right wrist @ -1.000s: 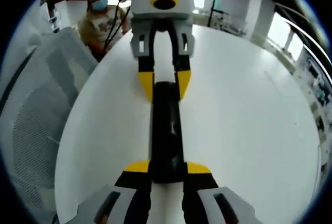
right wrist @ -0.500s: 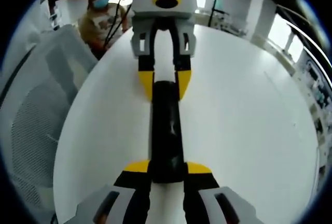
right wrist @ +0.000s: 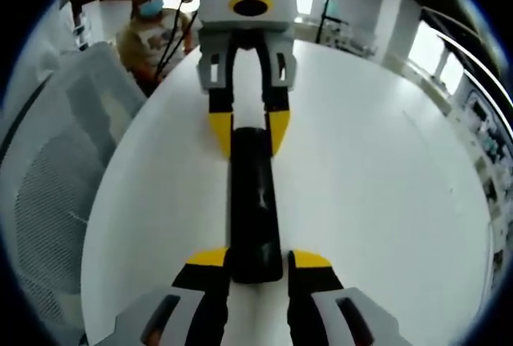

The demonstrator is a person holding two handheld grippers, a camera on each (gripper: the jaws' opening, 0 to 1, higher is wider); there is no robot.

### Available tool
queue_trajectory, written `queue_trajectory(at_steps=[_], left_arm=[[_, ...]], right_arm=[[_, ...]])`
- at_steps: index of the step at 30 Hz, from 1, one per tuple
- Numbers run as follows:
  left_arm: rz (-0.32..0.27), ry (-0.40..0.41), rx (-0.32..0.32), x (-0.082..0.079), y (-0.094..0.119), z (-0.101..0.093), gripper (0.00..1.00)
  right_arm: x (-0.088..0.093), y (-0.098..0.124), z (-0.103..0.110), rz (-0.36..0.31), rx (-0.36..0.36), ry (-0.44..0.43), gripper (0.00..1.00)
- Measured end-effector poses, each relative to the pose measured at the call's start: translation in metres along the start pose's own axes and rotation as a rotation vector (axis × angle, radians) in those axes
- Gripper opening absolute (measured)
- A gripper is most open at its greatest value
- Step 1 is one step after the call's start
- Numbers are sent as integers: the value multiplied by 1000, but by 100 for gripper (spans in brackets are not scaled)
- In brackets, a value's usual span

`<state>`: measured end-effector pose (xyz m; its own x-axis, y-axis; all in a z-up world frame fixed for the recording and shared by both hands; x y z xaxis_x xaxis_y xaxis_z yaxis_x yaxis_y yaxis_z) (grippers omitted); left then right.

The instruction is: Press the specified remote control buttons in sequence, fully releasing each button before pressing the next.

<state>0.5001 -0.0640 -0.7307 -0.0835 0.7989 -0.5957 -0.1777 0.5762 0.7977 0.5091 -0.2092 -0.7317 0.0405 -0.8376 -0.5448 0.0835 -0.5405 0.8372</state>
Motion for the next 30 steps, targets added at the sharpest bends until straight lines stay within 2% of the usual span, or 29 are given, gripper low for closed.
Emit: queue_trajectory(at_steps=[3,11,30], left_arm=[[1,-1,0,-1,0,-1,23],[4,-6,2,0,0,0,23],[14,-14,7,-1,0,0,23]], right_arm=[[-1,1,0,-7,-1,-7,31],[-3,7,0,-12,12,5,31],[-8,31,0,-17,67,37,24]])
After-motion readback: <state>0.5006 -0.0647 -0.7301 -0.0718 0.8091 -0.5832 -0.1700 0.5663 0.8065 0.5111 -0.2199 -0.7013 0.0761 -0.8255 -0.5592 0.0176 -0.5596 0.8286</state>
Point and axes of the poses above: the point that each gripper's makers call its tool centre point, and the gripper's own axes: y roughly backward along the fingers, z roughly to its left, x roughly out of its underside, the point moved 6 cm from there along y, roughly backward along the fingers, and after that the axes turned 6 degrees about -x, right-handed, at the moved point
